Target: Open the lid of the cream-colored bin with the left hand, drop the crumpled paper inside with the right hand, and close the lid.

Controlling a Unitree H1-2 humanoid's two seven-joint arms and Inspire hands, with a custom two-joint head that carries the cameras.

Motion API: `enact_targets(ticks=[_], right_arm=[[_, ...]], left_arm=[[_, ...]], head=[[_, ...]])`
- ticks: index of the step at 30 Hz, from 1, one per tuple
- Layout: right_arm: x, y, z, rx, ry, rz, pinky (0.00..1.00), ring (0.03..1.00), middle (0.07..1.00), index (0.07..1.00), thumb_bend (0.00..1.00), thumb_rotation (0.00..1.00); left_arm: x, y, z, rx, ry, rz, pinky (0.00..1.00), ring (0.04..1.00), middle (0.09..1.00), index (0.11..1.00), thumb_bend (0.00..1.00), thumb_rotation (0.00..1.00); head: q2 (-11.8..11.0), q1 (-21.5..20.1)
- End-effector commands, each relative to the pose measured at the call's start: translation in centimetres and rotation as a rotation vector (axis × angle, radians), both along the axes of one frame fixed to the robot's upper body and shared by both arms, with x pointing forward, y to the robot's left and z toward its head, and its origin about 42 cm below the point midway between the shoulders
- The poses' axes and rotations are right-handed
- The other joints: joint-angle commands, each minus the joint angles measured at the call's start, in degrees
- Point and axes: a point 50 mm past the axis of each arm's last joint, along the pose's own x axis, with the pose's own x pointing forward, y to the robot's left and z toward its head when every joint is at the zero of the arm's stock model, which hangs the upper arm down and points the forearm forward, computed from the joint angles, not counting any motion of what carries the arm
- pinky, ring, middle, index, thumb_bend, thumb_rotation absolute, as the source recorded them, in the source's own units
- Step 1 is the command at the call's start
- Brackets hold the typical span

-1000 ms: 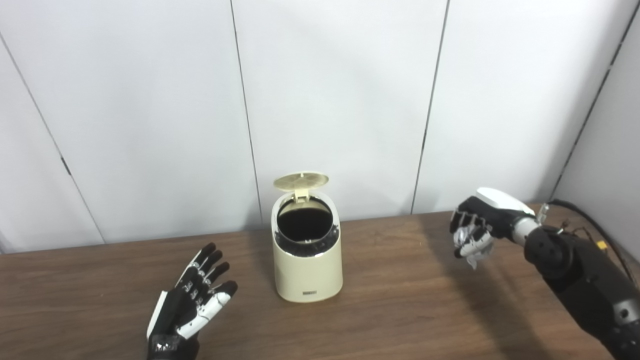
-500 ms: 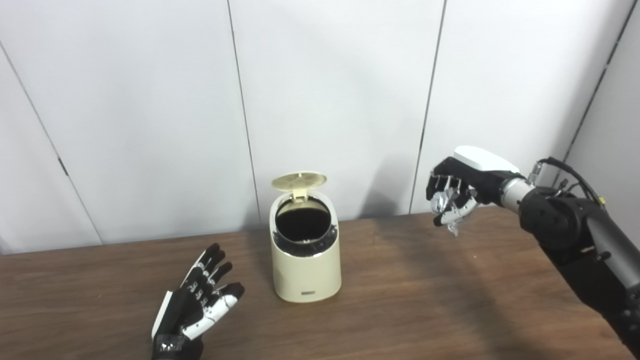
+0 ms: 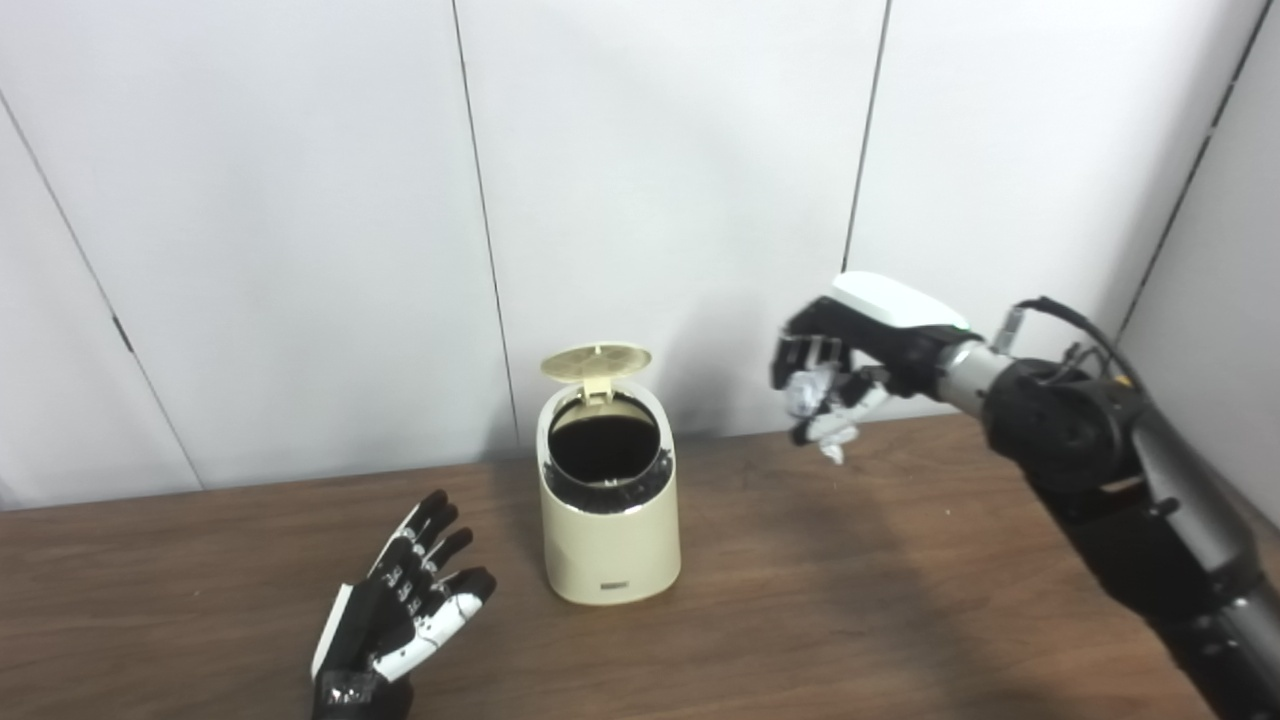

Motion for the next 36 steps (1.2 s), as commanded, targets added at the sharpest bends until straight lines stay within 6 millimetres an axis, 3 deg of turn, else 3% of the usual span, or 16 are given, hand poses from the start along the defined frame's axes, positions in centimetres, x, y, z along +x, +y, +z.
enact_targets(ticks=[1,5,9,12,22,36], right_arm=[[-0.4,1.1,4.0,0.006,-0.115,0.036,0.4,0.433,0.489,0.483,0.5,0.0],[-0.7,2.7,4.3,0.016,-0.137,0.034,0.39,0.429,0.496,0.488,0.5,0.0],[-0.7,3.6,4.0,0.041,-0.153,0.047,0.46,0.462,0.499,0.465,0.52,0.0],[-0.5,4.4,3.7,0.105,-0.157,0.08,0.41,0.431,0.498,0.481,0.52,0.0],[-0.2,7.1,2.8,0.193,-0.141,0.094,0.38,0.431,0.492,0.489,0.52,0.0],[0.6,9.1,0.9,0.254,-0.095,0.106,0.41,0.429,0.494,0.482,0.52,0.0]], left_arm=[[1.1,-0.5,1.9,0.008,-0.09,-0.002,0.75,0.892,0.931,0.963,0.67,0.11],[1.2,-0.9,1.8,0.009,-0.09,-0.001,0.75,0.887,0.925,0.959,0.68,0.1],[1.2,-1.2,1.9,0.015,-0.091,0.0,0.76,0.886,0.922,0.959,0.69,0.12],[1.3,-1.4,1.8,0.02,-0.089,0.001,0.76,0.883,0.919,0.956,0.7,0.13],[1.5,-1.9,1.6,0.018,-0.093,0.0,0.76,0.877,0.915,0.954,0.7,0.14],[1.5,-2.3,1.8,0.021,-0.094,0.007,0.77,0.885,0.919,0.943,0.71,0.14]], head=[[0.1,0.1],[0.0,0.5],[-0.2,0.9],[-0.3,1.4],[-0.2,2.1],[0.0,2.7]])
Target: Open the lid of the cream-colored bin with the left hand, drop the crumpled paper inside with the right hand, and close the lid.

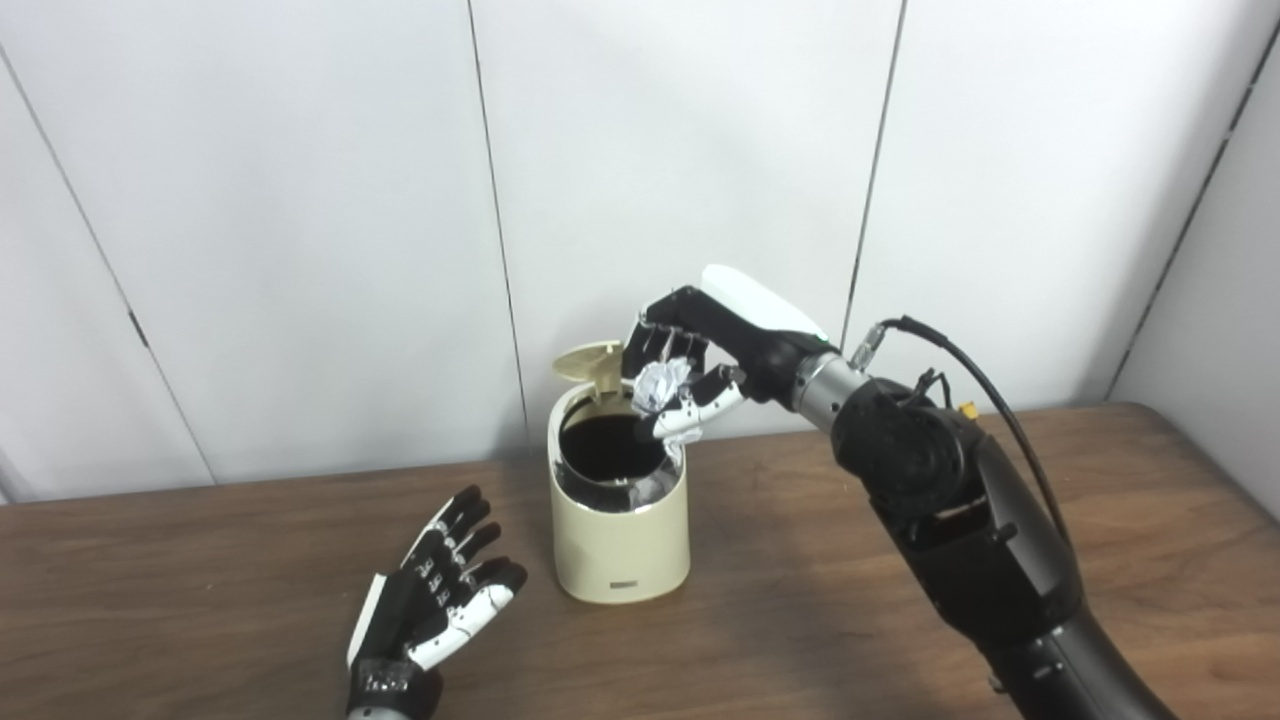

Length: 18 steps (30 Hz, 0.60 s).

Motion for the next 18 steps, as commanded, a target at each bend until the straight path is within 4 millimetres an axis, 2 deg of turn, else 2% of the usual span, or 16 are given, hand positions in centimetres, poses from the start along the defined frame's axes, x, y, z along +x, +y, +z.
enact_targets(ticks=[1,4,13,18], right_arm=[[0.1,0.3,2.2,0.015,-0.077,0.005,0.42,0.431,0.491,0.484,0.52,0.0],[0.2,0.5,2.0,0.004,-0.08,0.006,0.44,0.436,0.486,0.486,0.52,0.0],[0.0,1.2,1.5,0.007,-0.081,0.017,0.38,0.425,0.489,0.491,0.52,0.0],[-0.4,1.8,0.6,0.042,-0.084,0.001,0.39,0.42,0.488,0.496,0.52,0.0]], left_arm=[[0.9,-0.5,2.2,-0.004,-0.091,-0.008,0.78,0.883,0.916,0.942,0.71,0.14],[1.0,-0.6,2.2,0.006,-0.096,-0.002,0.78,0.877,0.911,0.941,0.72,0.16],[0.9,-0.6,2.3,0.008,-0.098,0.0,0.76,0.865,0.902,0.935,0.71,0.15],[0.9,-0.6,2.3,0.006,-0.098,-0.002,0.76,0.872,0.907,0.935,0.72,0.16]], head=[[0.1,0.0],[0.2,0.3],[0.4,0.6],[0.6,0.7]])
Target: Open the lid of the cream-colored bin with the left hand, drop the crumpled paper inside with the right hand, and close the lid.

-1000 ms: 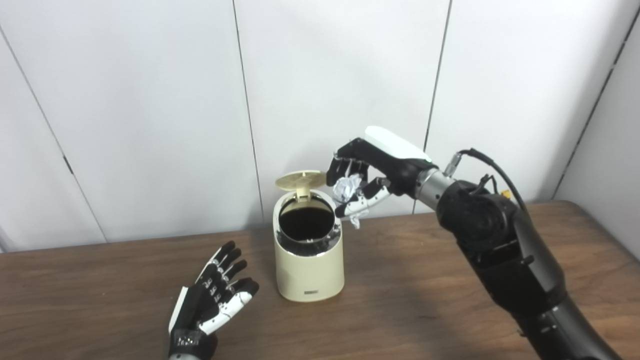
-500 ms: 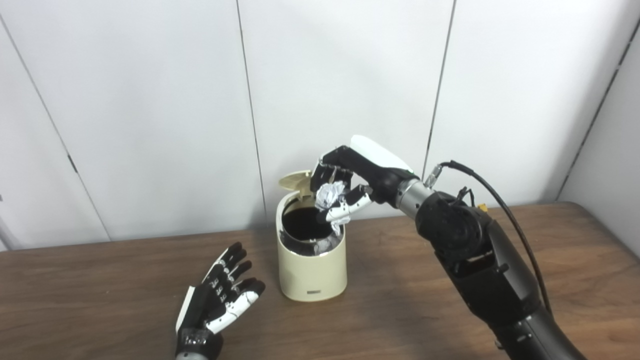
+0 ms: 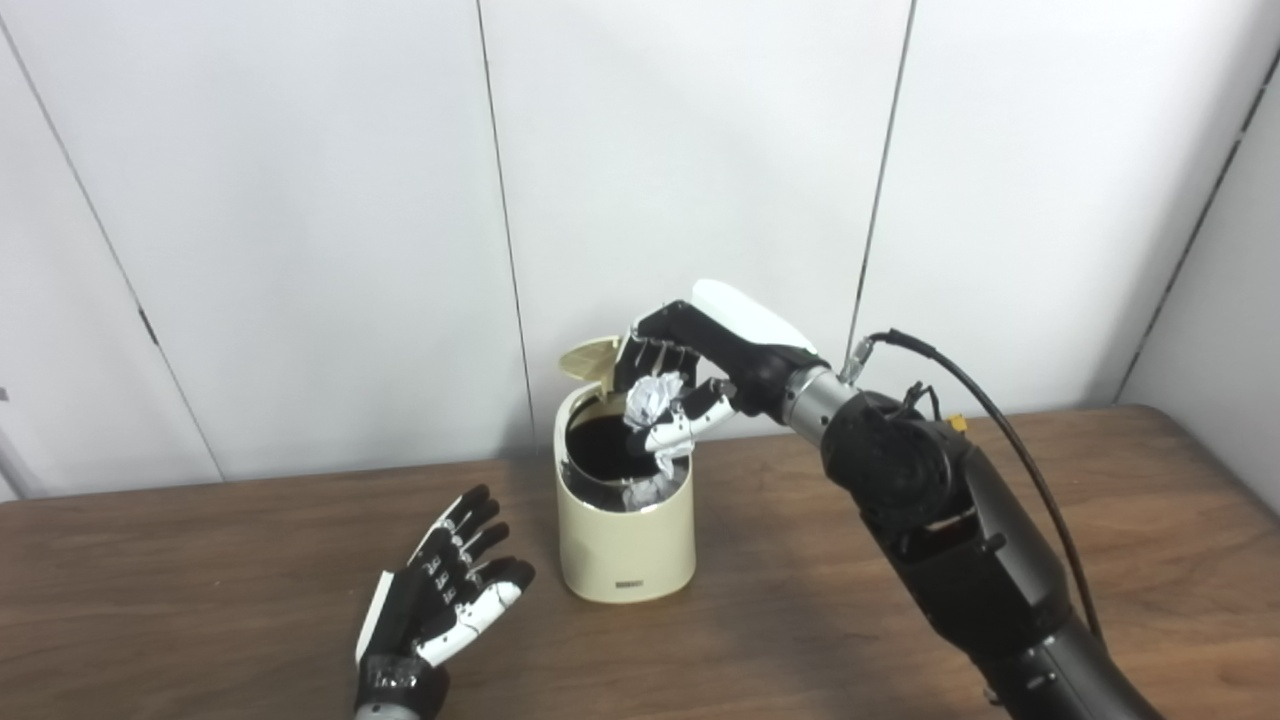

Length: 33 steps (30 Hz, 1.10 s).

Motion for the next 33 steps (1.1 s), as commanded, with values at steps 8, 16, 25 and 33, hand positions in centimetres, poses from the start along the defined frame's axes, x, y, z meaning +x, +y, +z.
enact_targets(ticks=[8,16,25,33], right_arm=[[-0.6,1.2,0.0,0.056,-0.103,0.009,0.37,0.41,0.494,0.507,0.5,0.0],[-0.9,1.9,-1.3,0.01,-0.193,0.014,0.35,0.403,0.501,0.511,0.5,0.0],[-0.7,2.2,-2.8,0.021,-0.251,0.037,0.33,0.409,0.511,0.507,0.5,0.0],[-0.5,2.3,-3.2,0.017,-0.28,0.042,0.33,0.413,0.516,0.502,0.5,0.0]], left_arm=[[0.8,-0.5,2.2,-0.002,-0.095,-0.002,0.76,0.87,0.901,0.931,0.73,0.16],[0.8,-0.7,2.2,-0.002,-0.097,-0.003,0.77,0.868,0.904,0.932,0.74,0.17],[0.8,-0.7,2.2,0.012,-0.1,0.002,0.74,0.858,0.898,0.929,0.75,0.19],[0.7,-0.7,2.3,0.015,-0.101,0.004,0.73,0.849,0.892,0.925,0.75,0.19]], head=[[0.1,0.0],[0.1,0.5],[0.1,0.8],[0.1,1.1]])
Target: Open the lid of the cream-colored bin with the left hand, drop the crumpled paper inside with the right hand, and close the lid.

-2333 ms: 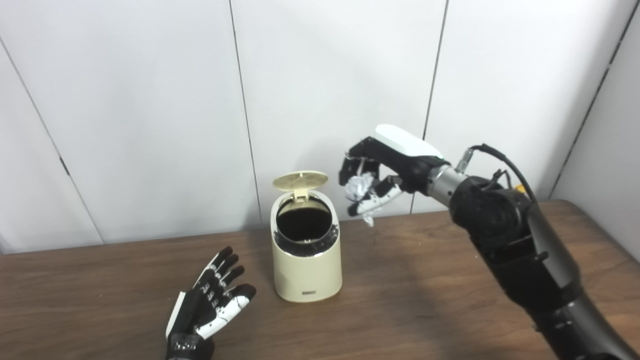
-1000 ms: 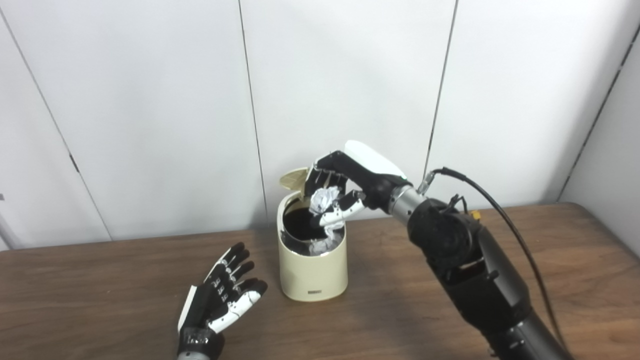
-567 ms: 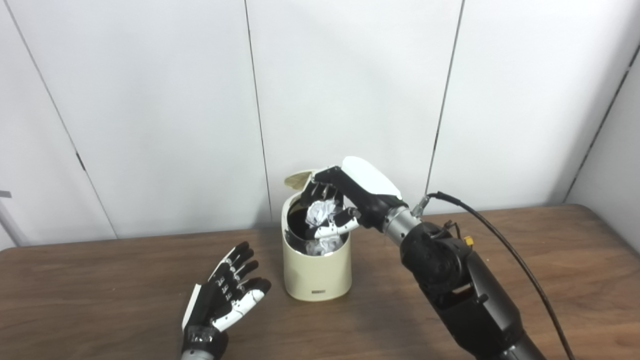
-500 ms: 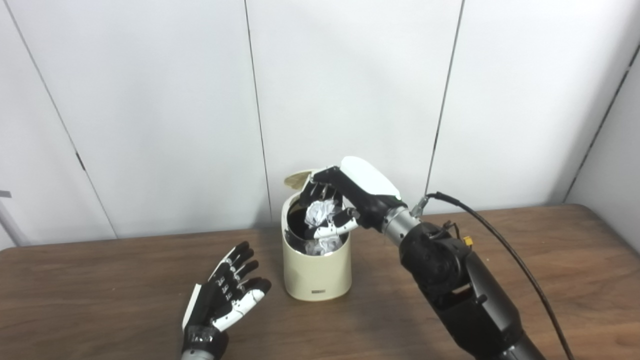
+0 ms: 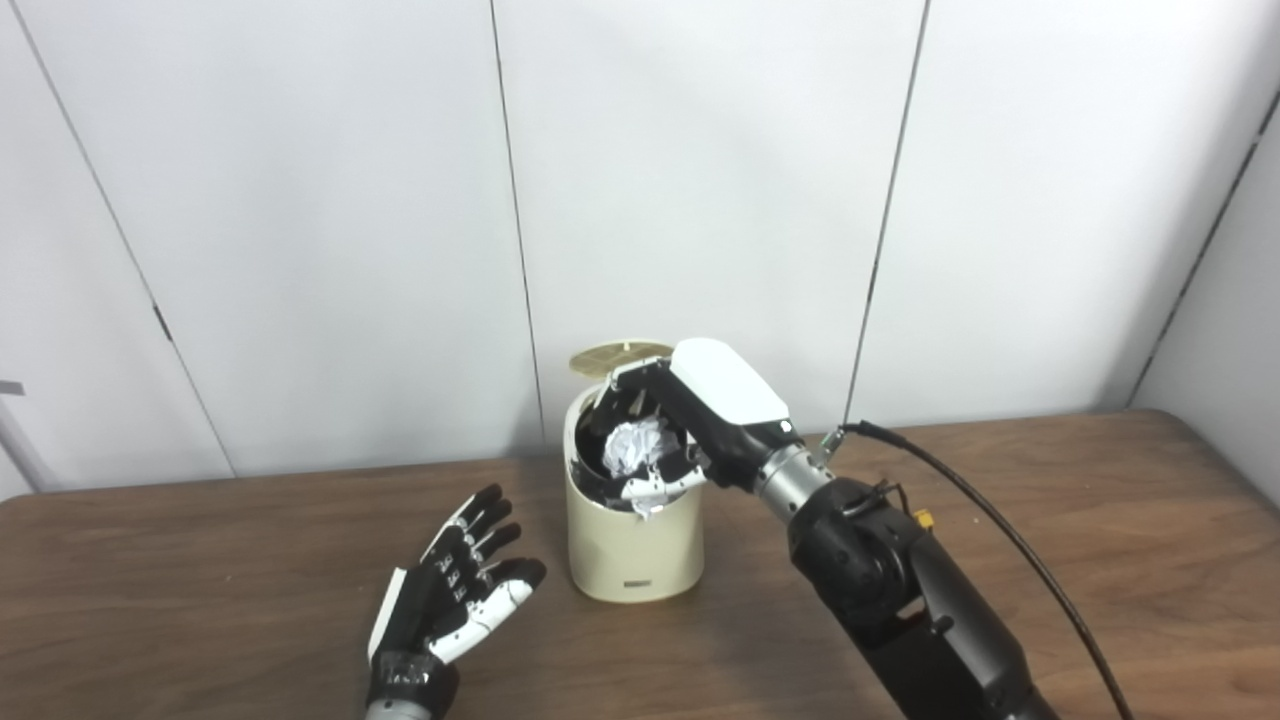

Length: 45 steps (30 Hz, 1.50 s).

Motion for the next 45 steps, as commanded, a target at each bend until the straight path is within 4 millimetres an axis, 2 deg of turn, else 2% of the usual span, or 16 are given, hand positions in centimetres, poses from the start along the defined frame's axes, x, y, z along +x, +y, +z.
enact_targets(ticks=[1,12,21,45], right_arm=[[0.1,0.3,2.4,0.016,-0.111,0.027,0.33,0.412,0.515,0.502,0.5,0.0],[0.9,0.0,1.7,-0.058,-0.242,0.085,0.33,0.413,0.52,0.502,0.5,0.0],[1.8,-0.2,1.9,-0.093,-0.264,0.091,0.32,0.413,0.521,0.519,0.5,0.0],[3.6,-0.5,3.8,-0.173,-0.348,0.076,0.34,0.407,0.51,0.519,0.5,0.0]], left_arm=[[0.7,-0.4,2.3,-0.004,-0.101,-0.002,0.74,0.851,0.892,0.926,0.75,0.19],[0.6,-0.6,2.3,-0.003,-0.097,-0.005,0.73,0.851,0.893,0.929,0.76,0.2],[0.5,-0.6,2.3,-0.006,-0.094,-0.008,0.73,0.85,0.893,0.926,0.75,0.2],[0.4,-0.7,2.1,0.0,-0.095,-0.007,0.74,0.853,0.893,0.929,0.73,0.18]], head=[[0.1,0.0],[0.3,0.2],[0.4,0.3],[0.0,0.7]])
